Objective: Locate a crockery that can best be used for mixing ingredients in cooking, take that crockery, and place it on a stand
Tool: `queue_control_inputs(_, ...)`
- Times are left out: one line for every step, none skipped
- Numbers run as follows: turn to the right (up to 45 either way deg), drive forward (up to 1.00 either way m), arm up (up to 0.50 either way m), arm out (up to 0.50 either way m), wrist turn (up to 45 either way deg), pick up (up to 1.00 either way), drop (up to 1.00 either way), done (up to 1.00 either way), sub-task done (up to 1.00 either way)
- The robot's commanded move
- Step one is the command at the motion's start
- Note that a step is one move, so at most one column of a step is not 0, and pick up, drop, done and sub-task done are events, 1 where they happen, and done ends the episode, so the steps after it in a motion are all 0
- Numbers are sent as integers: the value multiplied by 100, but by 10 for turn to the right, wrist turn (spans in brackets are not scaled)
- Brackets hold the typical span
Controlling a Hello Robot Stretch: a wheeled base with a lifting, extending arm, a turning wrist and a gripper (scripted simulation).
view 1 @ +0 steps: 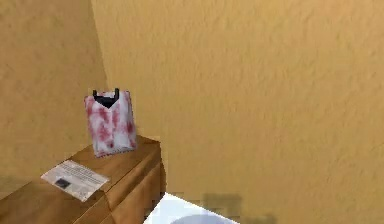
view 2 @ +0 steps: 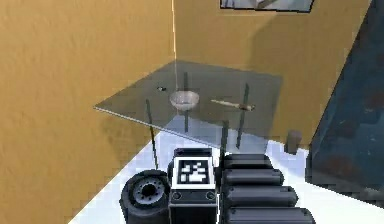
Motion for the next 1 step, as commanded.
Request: queue_control_inputs(0,25,0,0,0,0,0,0,0)
